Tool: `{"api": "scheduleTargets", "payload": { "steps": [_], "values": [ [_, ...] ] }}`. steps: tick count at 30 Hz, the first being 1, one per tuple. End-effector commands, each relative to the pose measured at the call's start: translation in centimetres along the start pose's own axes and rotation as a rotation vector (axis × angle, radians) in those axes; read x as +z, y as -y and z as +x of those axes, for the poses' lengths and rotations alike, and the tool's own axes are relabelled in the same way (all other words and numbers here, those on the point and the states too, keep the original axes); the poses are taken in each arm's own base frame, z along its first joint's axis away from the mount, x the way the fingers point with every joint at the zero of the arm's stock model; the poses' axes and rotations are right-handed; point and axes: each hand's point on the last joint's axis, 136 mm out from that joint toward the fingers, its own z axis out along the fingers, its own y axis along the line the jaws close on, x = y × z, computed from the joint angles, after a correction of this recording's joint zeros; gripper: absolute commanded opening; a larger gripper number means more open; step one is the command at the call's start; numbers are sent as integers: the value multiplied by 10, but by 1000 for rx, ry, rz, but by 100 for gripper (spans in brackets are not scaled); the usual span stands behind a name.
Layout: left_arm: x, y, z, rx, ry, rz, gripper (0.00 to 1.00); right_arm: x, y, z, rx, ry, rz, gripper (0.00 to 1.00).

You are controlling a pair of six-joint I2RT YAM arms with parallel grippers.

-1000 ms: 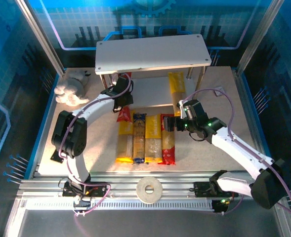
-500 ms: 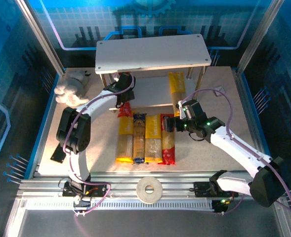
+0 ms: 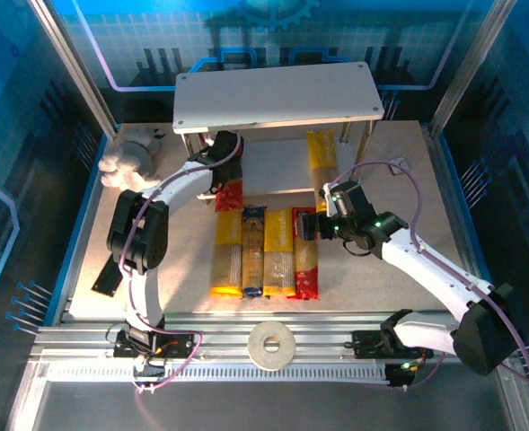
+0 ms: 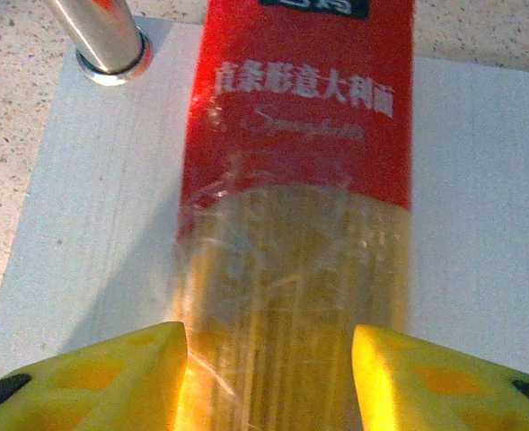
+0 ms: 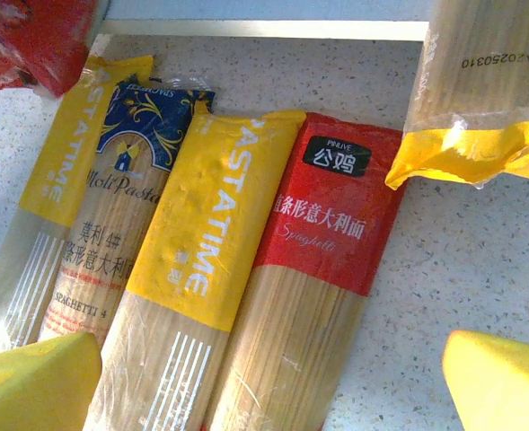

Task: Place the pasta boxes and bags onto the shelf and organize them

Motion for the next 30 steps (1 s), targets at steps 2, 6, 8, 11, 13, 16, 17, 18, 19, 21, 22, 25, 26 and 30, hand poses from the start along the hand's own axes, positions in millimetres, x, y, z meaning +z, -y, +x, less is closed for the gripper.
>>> {"api": "scheduleTargets", "payload": {
  "steps": [2,6,8,11,13,16,17,18,19,21,22,25,26,30],
  "values": [
    [-4,3,-22,-13,62,8,55,-4,-5,-4,-11,-2,-5,98],
    [-12,8,-23,-12,74,43,60,-3,-5,-3,-9,-7,-9,98],
    [-21,14,-23,8,88,72,67,-3,-6,-2,-5,-15,-13,98],
    [-39,24,-17,65,104,109,73,-2,-9,1,-6,-35,-22,98],
    [-53,29,-10,86,109,143,73,-1,-12,4,-9,-45,-25,98],
    [-77,32,5,114,120,172,73,0,-12,10,1,-56,-20,98],
    [-86,32,11,126,123,178,73,1,-12,13,6,-63,-20,98],
    [-97,33,18,138,126,190,73,2,-12,16,9,-73,-20,97],
    [-105,33,24,150,130,196,73,4,-13,19,10,-84,-20,96],
    [-124,28,34,161,131,209,73,8,-15,27,9,-117,-11,94],
    [-131,27,39,163,127,218,73,10,-15,32,10,-137,0,93],
    [-156,19,52,184,118,235,73,17,-11,45,19,-187,52,93],
    [-164,16,57,191,114,242,73,20,-10,50,27,-204,65,93],
    [-185,-2,74,189,85,246,73,34,-7,74,64,-277,108,93]
  ]
}}
